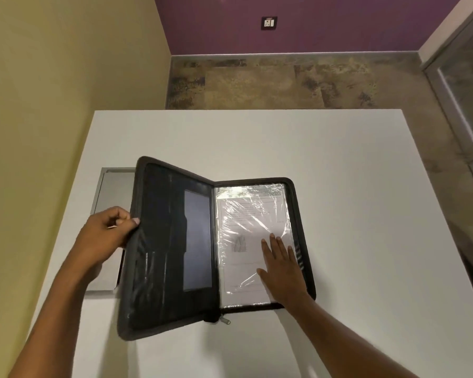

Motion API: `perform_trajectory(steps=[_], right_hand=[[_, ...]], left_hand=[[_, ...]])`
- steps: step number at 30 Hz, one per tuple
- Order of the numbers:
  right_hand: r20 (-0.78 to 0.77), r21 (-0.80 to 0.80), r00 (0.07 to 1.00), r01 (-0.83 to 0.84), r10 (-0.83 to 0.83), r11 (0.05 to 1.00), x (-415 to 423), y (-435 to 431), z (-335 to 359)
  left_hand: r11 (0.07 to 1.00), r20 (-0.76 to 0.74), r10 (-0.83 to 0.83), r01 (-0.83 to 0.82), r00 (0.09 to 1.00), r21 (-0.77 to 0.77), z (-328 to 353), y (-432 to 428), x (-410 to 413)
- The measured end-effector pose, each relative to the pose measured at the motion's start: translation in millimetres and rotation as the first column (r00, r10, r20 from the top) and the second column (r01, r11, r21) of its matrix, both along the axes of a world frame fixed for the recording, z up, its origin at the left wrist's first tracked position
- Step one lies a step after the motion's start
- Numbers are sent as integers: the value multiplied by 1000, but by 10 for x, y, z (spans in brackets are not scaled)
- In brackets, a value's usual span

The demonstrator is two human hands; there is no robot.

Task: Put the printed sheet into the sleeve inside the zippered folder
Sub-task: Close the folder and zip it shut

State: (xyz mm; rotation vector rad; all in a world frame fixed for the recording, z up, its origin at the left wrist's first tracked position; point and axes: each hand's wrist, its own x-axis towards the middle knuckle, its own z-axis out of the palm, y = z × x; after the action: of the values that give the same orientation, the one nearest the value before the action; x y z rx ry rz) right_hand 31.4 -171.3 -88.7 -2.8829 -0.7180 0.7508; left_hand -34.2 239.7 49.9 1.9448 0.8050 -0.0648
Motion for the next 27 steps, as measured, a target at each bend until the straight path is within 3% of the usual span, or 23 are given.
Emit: perform_trajectory(steps=[2, 4, 7, 9, 11, 13, 16, 19, 24, 27], right_hand=[[-23, 61, 1000, 17, -16, 998, 26, -14, 156], [-55, 260, 992, 128, -117, 957, 22, 62, 432], [-150, 620, 951, 304, -272, 723, -53, 274, 959], [-255, 737, 930, 365, -266, 568, -140, 445, 1310], [-337, 763, 913, 407, -229, 502, -194, 565, 1589], [-314, 763, 921, 390, -233, 515, -189, 580, 1736], [-247, 771, 905, 400, -346, 496, -117, 465, 1760], [-255, 761, 838, 481, -482, 435, -32, 212, 1667], [-128, 616, 789, 538, -601, 575, 173, -265, 1302], [-177, 526, 743, 626, -646, 576, 278, -444, 1088]], left_hand=[[996, 13, -82, 82, 997, -39, 221, -297, 87], [989, 56, -127, 131, 990, -70, 382, -622, 184], [985, 132, -124, 138, 984, -102, 503, -1109, 373], [984, 168, -102, 124, 981, -127, 524, -1412, 499], [984, 179, -89, 115, 980, -139, 519, -1695, 613], [986, 190, -62, 90, 980, -144, 473, -1942, 696], [992, 211, -29, 54, 977, -115, 334, -2200, 727], [983, 197, -153, 169, 968, -68, 129, -2400, 636], [895, -69, -437, 441, 897, 66, -358, -2651, 489], [847, -179, -500, 522, 847, 100, -644, -2814, 416]])
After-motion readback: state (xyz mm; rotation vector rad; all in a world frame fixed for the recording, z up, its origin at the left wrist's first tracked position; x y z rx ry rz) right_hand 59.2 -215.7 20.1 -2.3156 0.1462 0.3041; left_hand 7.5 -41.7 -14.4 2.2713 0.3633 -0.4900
